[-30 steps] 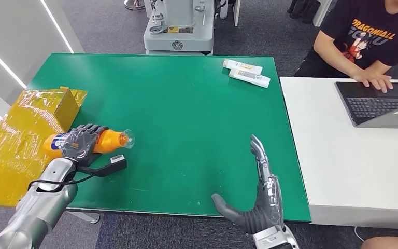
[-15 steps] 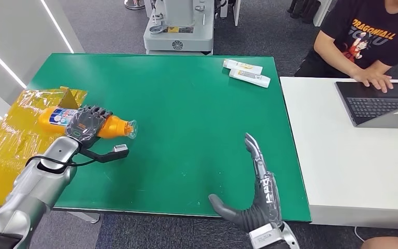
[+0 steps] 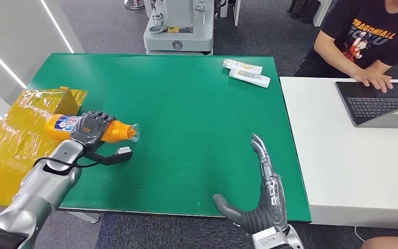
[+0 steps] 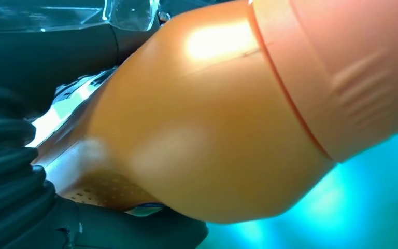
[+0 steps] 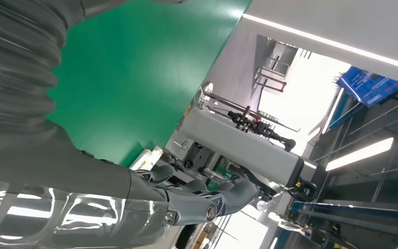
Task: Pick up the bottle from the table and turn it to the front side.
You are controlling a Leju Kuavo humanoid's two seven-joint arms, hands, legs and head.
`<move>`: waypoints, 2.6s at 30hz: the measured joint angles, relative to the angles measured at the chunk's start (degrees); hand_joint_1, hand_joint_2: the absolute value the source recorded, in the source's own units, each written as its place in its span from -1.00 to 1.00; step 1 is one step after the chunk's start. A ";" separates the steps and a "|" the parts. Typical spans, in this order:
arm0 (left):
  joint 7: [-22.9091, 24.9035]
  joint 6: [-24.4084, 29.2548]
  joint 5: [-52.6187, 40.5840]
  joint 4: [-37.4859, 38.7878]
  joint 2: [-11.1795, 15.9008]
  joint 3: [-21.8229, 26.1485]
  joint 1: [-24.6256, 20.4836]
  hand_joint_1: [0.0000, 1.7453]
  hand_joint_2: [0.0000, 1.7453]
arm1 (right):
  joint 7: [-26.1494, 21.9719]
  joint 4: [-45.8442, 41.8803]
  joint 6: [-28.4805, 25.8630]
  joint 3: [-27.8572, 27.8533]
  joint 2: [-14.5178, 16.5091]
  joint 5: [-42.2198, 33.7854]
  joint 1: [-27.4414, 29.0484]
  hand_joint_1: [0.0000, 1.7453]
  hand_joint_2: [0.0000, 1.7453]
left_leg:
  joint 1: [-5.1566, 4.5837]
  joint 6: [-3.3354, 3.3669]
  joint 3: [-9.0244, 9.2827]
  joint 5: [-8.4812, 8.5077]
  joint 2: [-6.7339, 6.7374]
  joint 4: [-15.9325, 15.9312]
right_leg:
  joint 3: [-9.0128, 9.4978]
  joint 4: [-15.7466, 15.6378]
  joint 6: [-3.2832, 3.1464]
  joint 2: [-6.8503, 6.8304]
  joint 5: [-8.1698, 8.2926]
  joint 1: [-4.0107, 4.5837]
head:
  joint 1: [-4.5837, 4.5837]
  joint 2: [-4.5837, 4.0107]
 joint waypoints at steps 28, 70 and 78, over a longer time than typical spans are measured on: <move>2.16 2.24 2.85 3.10 -0.10 0.93 4.46 -1.00 1.00 | 0.66 0.73 0.39 -0.10 0.00 0.94 0.22 -1.00 1.00 | 0.00 0.00 -0.03 0.00 -0.02 -0.01 | 0.00 0.00 0.00 -0.02 -0.01 0.00 | 0.00 0.00; -28.96 13.89 73.49 -46.93 -12.78 15.82 21.38 -1.00 1.00 | -2.78 3.36 -9.39 3.24 -5.01 -6.73 0.12 -1.00 1.00 | -0.02 -0.05 0.06 -0.10 -0.03 0.04 | 0.07 -0.06 0.02 -0.04 -0.02 -0.02 | 0.00 0.00; -19.61 -5.57 95.14 -55.46 -14.72 5.00 22.90 -1.00 1.00 | -2.69 3.33 -9.93 3.48 -5.44 -6.95 0.16 -1.00 1.00 | -0.03 -0.04 0.05 -0.11 0.00 0.04 | 0.07 -0.06 0.02 0.00 -0.02 -0.02 | 0.01 0.00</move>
